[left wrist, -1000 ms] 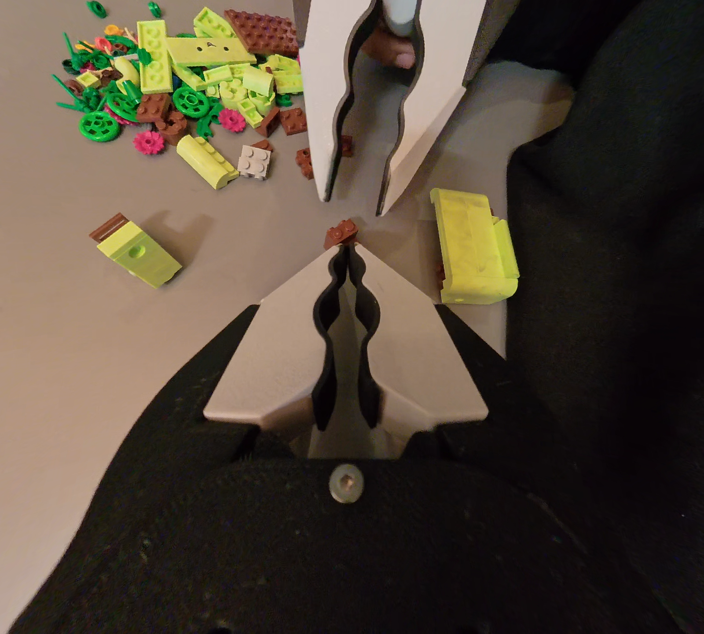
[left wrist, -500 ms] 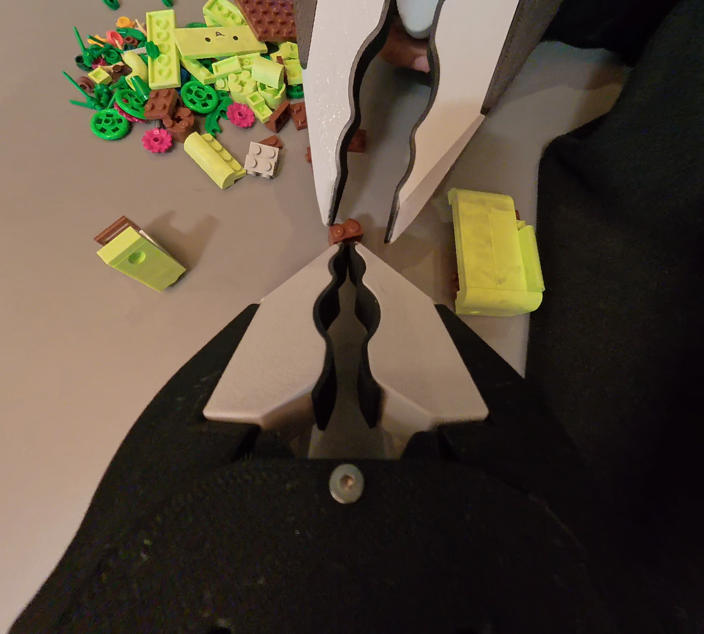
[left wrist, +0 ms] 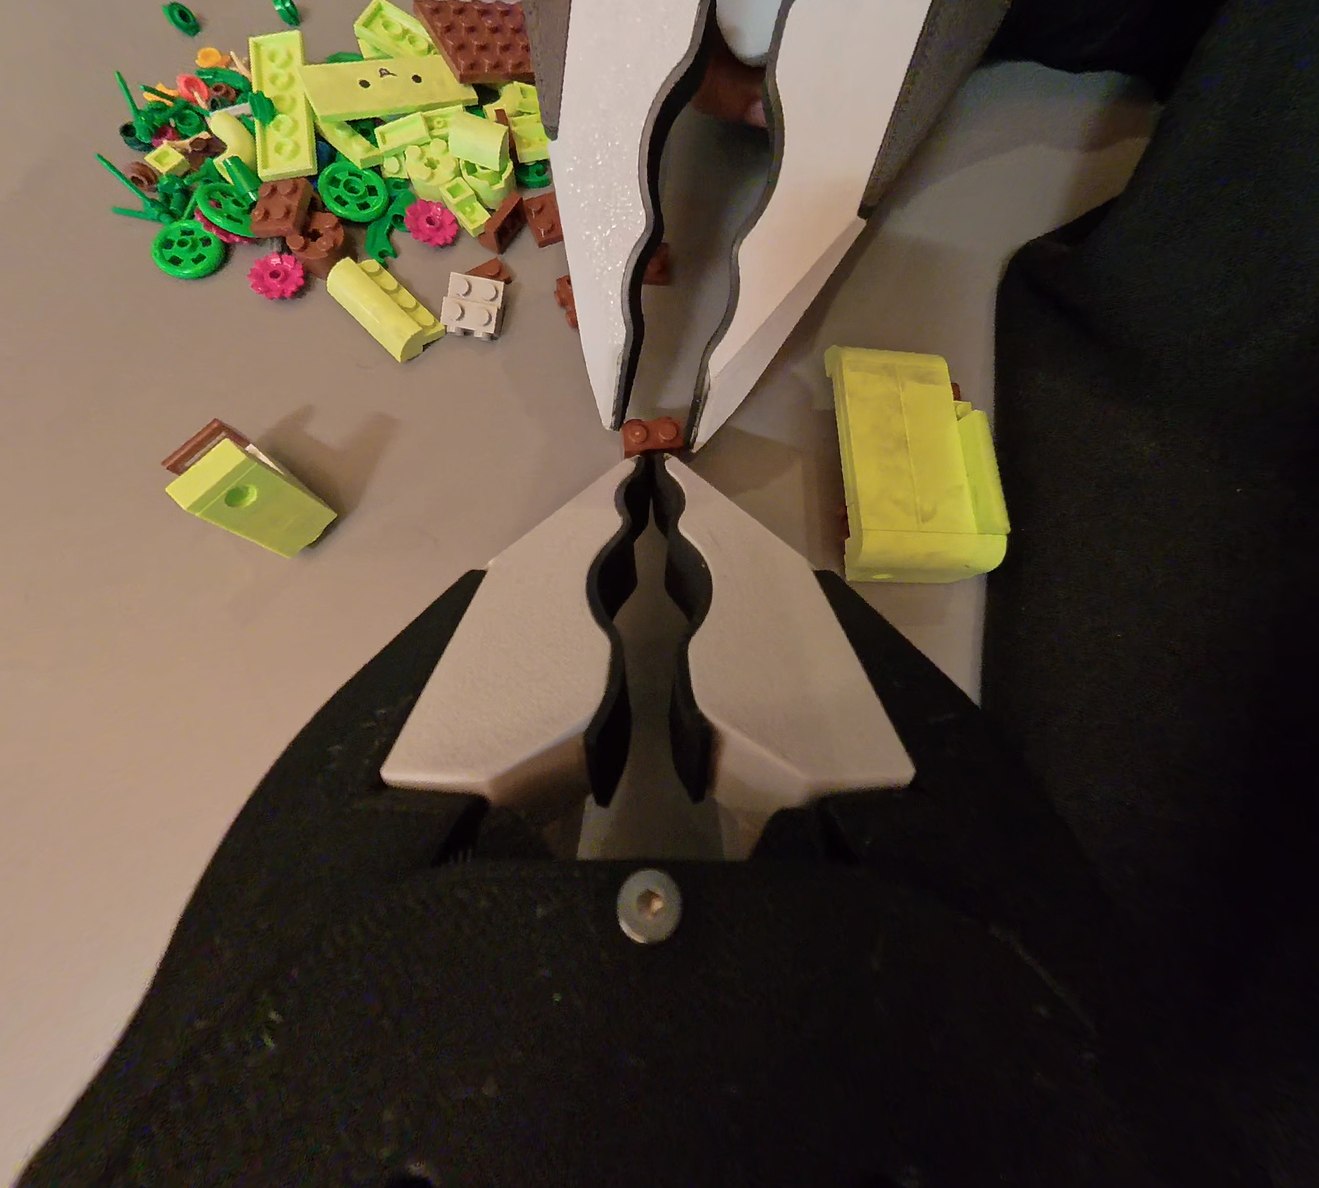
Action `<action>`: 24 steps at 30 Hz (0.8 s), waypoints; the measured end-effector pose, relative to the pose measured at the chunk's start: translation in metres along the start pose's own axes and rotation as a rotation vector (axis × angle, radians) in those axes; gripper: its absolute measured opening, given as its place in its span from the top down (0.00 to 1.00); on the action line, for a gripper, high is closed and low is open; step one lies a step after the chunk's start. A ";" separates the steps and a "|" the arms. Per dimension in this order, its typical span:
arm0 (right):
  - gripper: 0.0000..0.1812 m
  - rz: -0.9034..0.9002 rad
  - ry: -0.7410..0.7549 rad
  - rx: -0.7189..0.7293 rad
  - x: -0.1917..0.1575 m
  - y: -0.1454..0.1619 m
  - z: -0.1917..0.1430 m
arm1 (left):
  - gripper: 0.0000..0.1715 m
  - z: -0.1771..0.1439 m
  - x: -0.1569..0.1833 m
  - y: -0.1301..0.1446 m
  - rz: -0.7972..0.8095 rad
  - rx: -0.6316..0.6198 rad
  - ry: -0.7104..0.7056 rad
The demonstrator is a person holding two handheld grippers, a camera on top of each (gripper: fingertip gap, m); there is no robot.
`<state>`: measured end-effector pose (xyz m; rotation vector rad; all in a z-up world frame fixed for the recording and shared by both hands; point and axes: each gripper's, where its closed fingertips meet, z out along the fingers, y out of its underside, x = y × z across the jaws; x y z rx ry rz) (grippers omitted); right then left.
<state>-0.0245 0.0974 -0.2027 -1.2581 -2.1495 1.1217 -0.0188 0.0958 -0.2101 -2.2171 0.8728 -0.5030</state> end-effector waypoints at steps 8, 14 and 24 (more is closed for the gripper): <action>0.91 -0.063 0.020 -0.045 -0.002 0.004 0.004 | 1.00 0.001 0.002 0.001 -0.020 -0.022 -0.002; 0.92 -0.018 -0.006 -0.025 -0.003 0.004 0.004 | 0.99 0.001 0.002 0.003 -0.001 -0.069 -0.054; 0.92 -0.028 -0.027 -0.013 -0.004 0.002 0.003 | 0.99 0.002 0.003 0.004 0.029 -0.092 -0.082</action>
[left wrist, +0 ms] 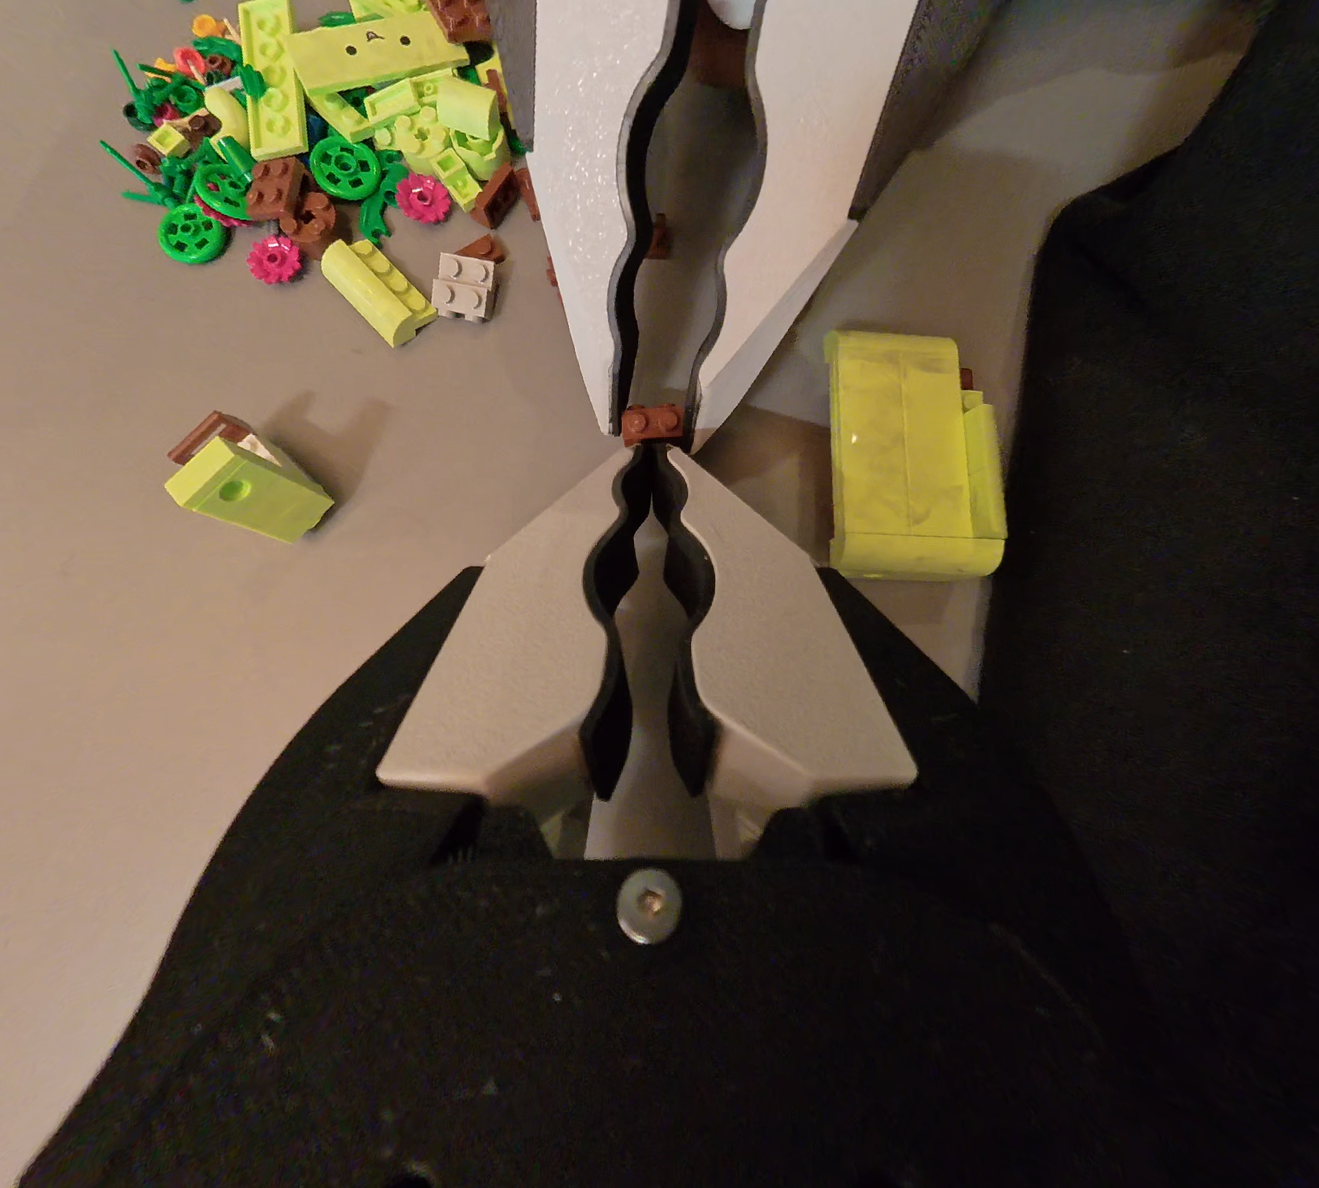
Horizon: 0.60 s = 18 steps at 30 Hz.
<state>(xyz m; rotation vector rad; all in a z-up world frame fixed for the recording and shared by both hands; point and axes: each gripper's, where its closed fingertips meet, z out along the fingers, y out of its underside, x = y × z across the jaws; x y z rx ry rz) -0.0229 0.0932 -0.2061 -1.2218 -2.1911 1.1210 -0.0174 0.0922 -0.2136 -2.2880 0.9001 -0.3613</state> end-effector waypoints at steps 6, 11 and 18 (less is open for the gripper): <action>0.92 -0.063 0.033 0.274 0.001 -0.043 -0.025 | 0.99 0.004 -0.004 0.012 -0.032 -0.042 0.014; 0.92 -0.022 0.102 0.200 0.017 -0.021 -0.027 | 0.99 0.004 -0.004 0.011 -0.043 -0.041 0.026; 0.92 0.306 -0.039 0.365 0.034 -0.031 -0.049 | 1.00 -0.016 -0.026 -0.022 -0.154 0.211 0.015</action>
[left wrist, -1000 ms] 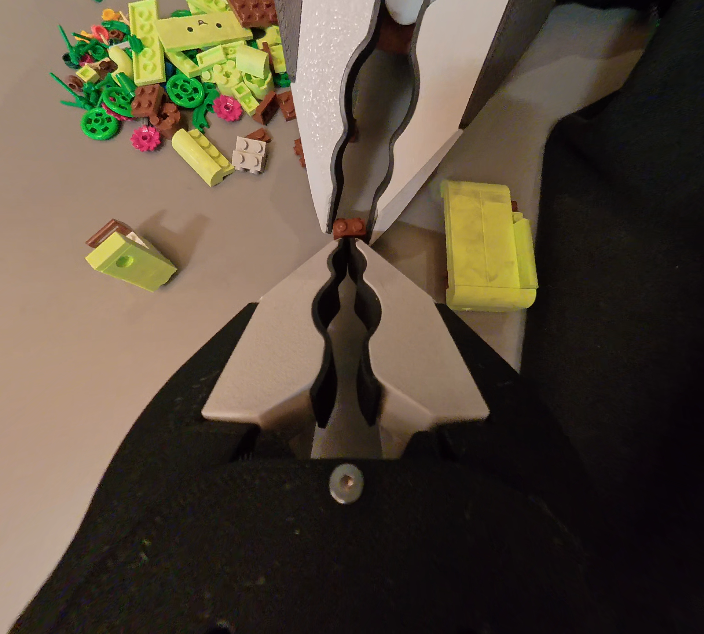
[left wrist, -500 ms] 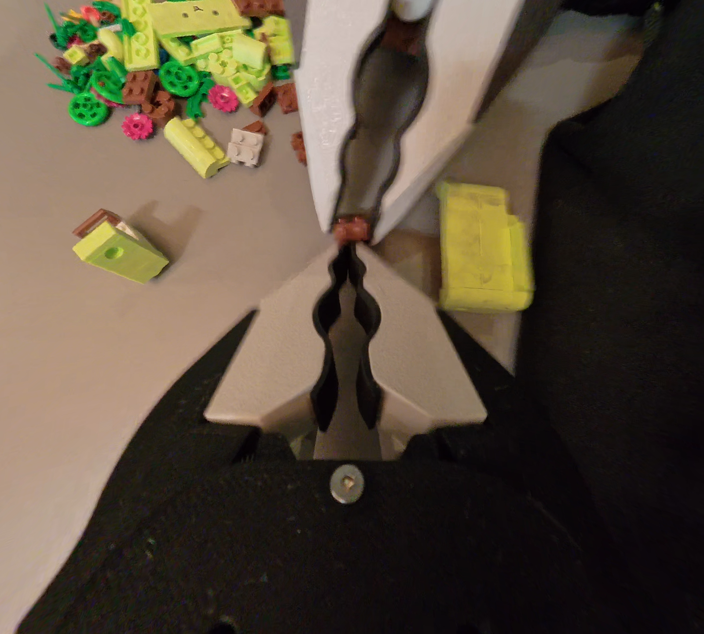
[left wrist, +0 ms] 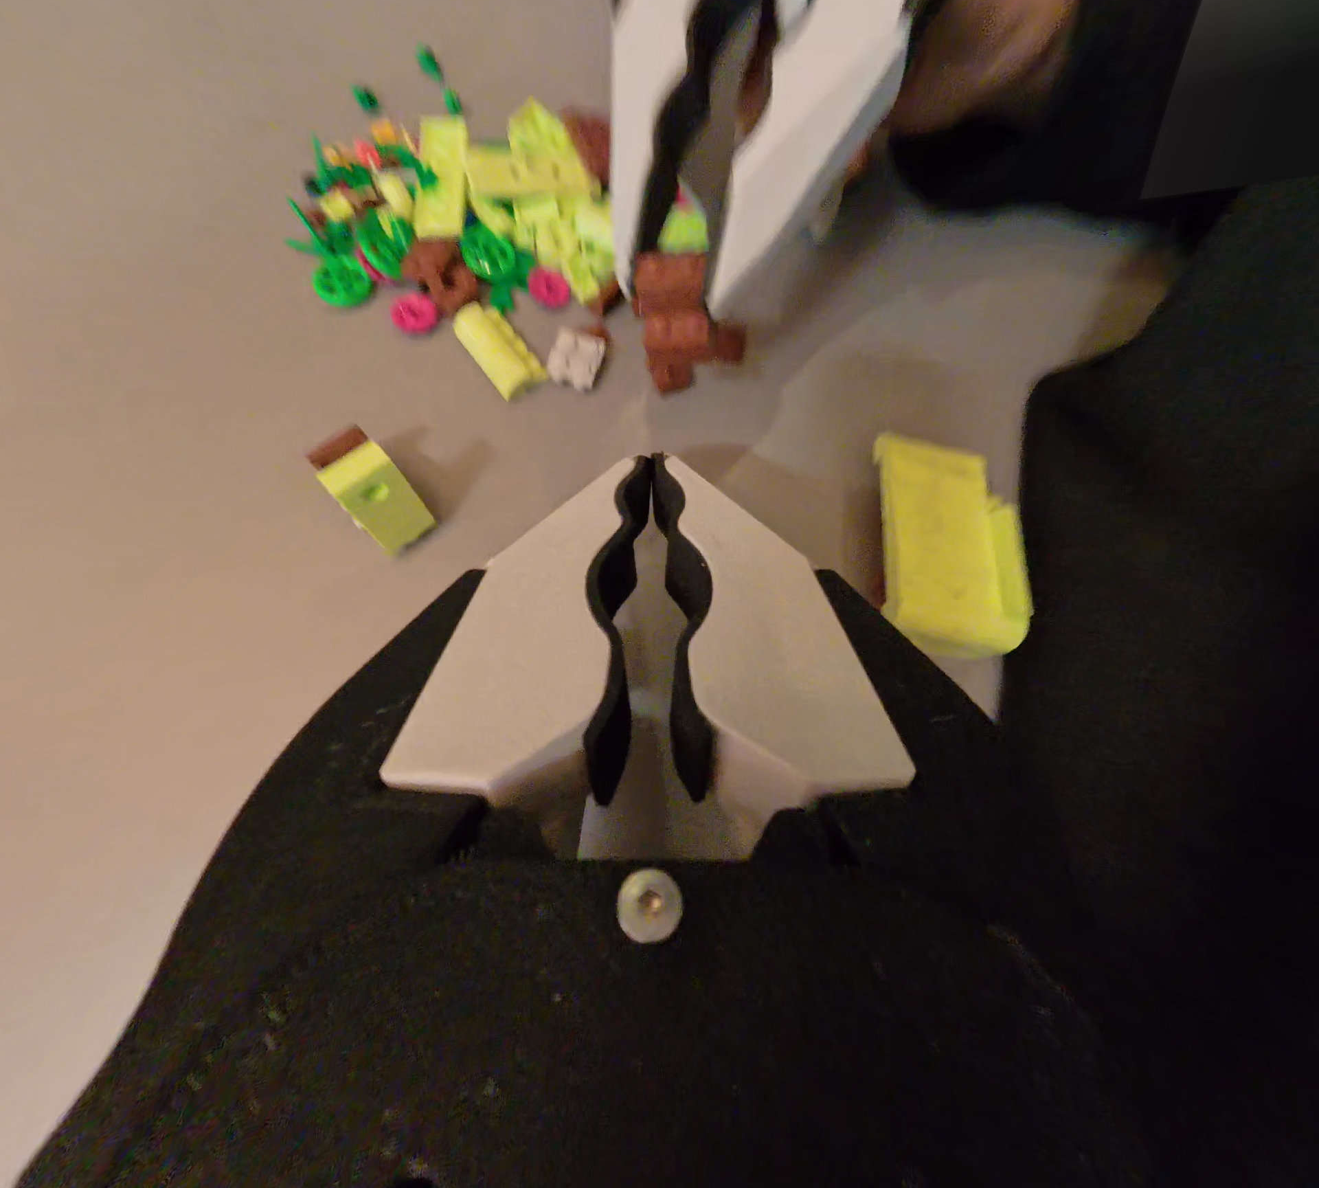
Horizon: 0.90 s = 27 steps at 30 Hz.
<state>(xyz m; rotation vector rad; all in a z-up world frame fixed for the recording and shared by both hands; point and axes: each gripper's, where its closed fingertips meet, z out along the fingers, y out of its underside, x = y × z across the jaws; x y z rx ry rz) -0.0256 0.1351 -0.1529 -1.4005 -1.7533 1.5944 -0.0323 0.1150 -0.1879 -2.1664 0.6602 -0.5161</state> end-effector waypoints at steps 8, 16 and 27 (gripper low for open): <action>0.91 -0.129 0.093 -0.257 -0.002 0.038 0.023 | 1.00 -0.008 0.003 -0.007 -0.148 0.080 0.132; 0.92 0.257 -0.074 0.027 -0.007 -0.002 0.010 | 0.86 -0.005 0.003 -0.014 -0.109 0.137 0.110; 0.92 0.287 -0.113 0.200 -0.012 -0.025 0.011 | 0.86 -0.013 0.012 -0.047 -0.322 0.367 0.277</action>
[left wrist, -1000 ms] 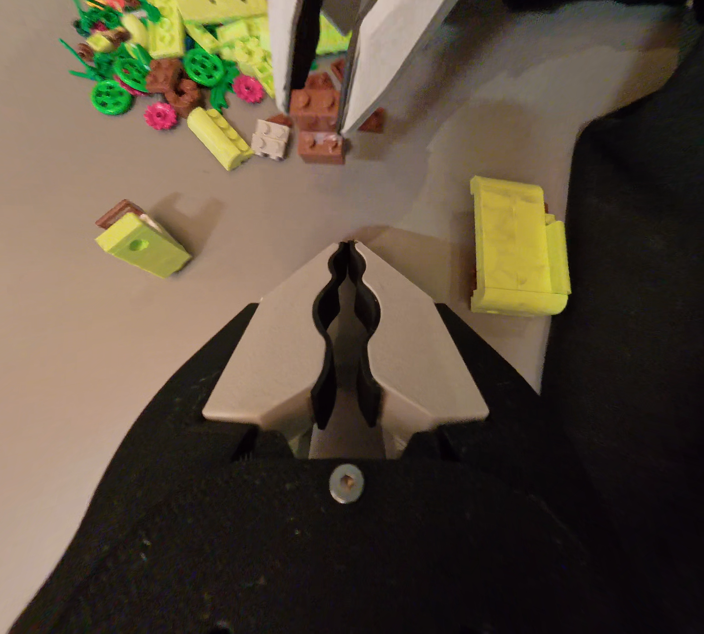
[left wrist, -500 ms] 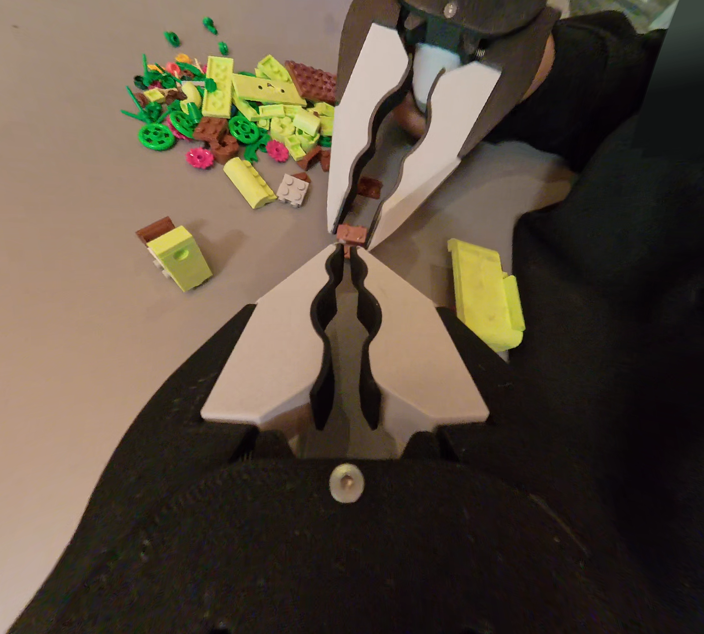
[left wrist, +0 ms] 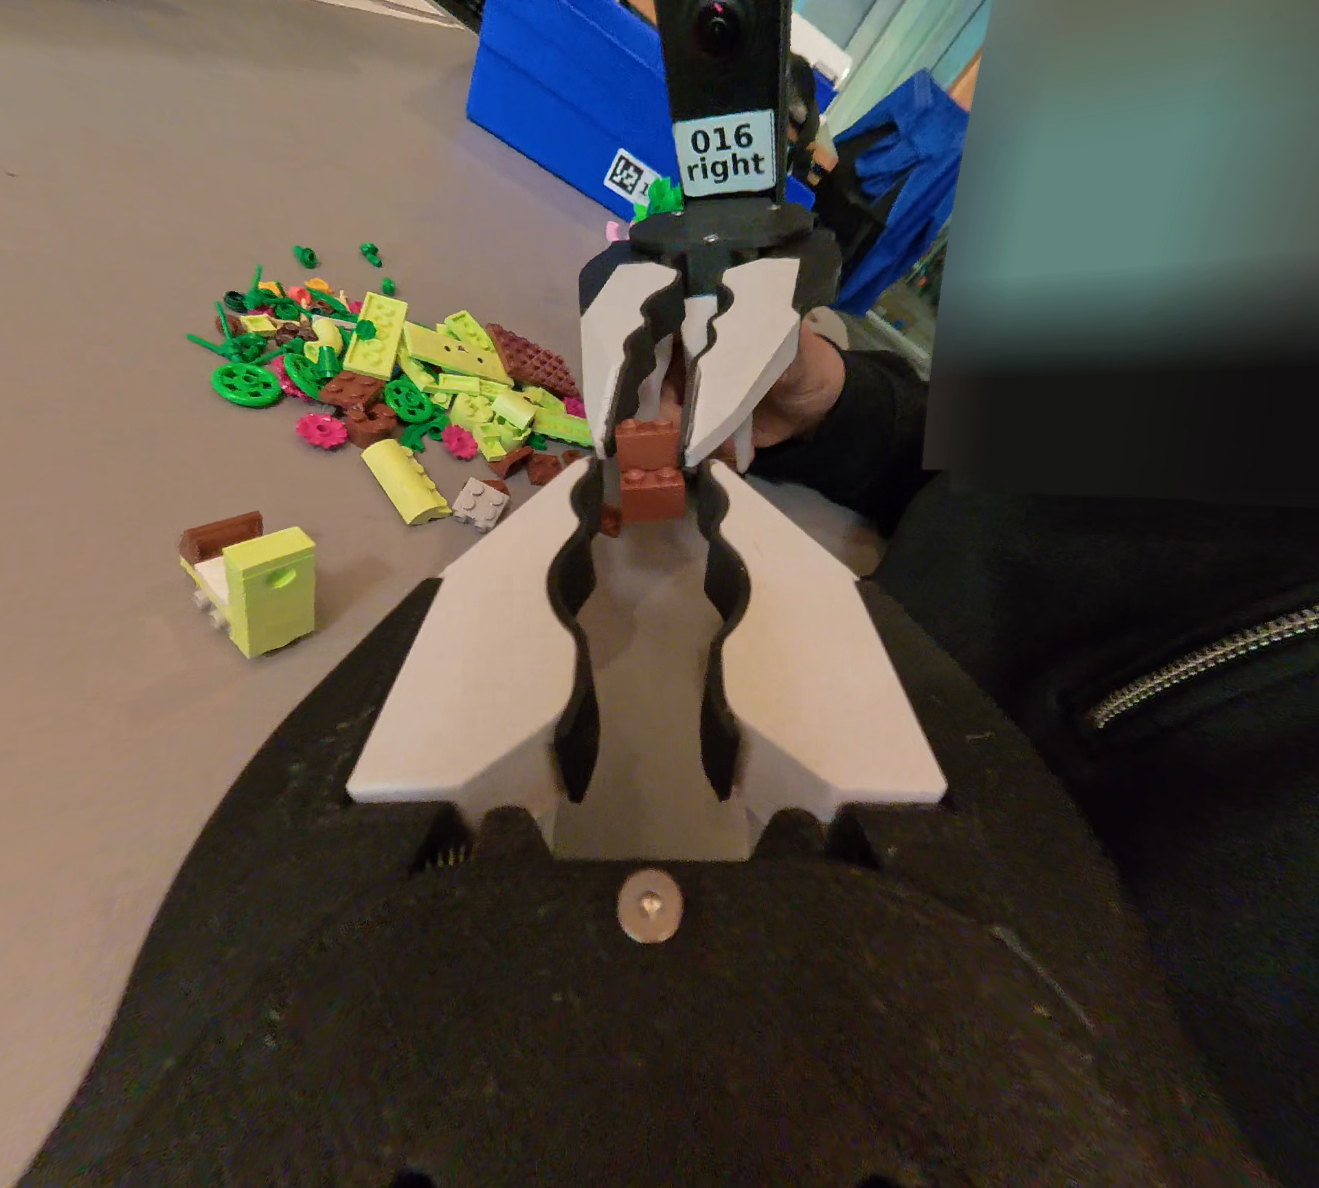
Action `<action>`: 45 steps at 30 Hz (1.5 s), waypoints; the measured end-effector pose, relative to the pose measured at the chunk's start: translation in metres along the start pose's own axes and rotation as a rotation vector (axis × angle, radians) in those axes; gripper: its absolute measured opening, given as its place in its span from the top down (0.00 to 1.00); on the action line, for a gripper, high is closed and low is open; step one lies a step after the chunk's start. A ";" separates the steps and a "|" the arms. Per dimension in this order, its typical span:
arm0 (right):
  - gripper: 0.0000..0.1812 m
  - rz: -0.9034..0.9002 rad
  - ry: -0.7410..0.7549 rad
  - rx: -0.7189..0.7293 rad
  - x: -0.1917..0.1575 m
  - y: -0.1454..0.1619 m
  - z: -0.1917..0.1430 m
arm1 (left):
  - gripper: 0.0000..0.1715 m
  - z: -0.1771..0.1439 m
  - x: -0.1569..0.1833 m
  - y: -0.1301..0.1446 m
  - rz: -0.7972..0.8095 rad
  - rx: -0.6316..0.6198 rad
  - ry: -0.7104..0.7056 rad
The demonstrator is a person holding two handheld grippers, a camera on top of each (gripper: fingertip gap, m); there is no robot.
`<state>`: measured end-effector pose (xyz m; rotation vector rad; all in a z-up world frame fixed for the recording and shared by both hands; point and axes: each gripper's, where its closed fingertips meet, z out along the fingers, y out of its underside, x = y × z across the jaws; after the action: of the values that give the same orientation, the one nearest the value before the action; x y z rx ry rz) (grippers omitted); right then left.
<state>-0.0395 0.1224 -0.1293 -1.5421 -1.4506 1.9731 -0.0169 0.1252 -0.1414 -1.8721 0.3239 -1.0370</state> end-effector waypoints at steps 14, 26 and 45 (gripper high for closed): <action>0.79 0.061 -0.060 0.110 -0.001 -0.020 -0.015 | 0.91 0.000 0.008 -0.002 -0.147 0.009 0.135; 0.92 0.099 -0.116 -0.012 -0.007 0.002 -0.004 | 0.91 0.005 0.010 0.003 -0.150 -0.025 0.131; 0.92 -0.391 0.751 -0.355 0.107 0.016 -0.076 | 0.91 0.014 -0.024 -0.016 0.281 -0.009 -0.229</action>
<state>-0.0142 0.2302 -0.2017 -1.6928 -1.6153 0.8021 -0.0236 0.1567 -0.1431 -1.8674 0.4416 -0.6268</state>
